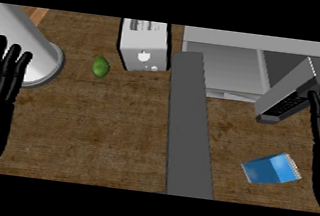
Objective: Pick up the milk, place it into the microwave and close the microwave
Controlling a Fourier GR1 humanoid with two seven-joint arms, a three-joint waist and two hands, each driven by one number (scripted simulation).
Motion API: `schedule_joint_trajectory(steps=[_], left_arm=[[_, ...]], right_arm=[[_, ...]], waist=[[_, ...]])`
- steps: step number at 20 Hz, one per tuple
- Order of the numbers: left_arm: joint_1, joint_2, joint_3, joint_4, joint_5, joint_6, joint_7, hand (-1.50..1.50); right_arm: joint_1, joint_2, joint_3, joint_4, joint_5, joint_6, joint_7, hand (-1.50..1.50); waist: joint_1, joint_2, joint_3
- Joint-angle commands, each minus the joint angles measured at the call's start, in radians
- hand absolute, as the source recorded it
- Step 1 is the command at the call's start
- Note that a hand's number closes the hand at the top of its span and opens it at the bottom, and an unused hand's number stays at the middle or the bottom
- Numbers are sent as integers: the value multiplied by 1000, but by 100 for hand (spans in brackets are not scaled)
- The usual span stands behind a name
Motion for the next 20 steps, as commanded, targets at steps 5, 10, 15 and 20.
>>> schedule_joint_trajectory(steps=[5, 10, 15, 20], left_arm=[[31, 11, 24, 63, 5, -38, -32, -150], [25, -24, 54, 4, 237, -66, 123, -150], [270, -2, 121, -99, 331, -184, 31, -150], [383, -6, 140, -284, 387, -197, 117, -150]], right_arm=[[192, -106, -147, -175, -269, 192, 30, -150], [175, -195, -278, -130, -546, 304, 86, -150], [361, -131, -316, -170, -535, 399, 11, -150], [253, -178, -373, -131, -551, 323, 126, -150]], waist=[[-27, -6, -22], [-22, -6, -22], [-15, -7, -22], [-5, -6, -22]])
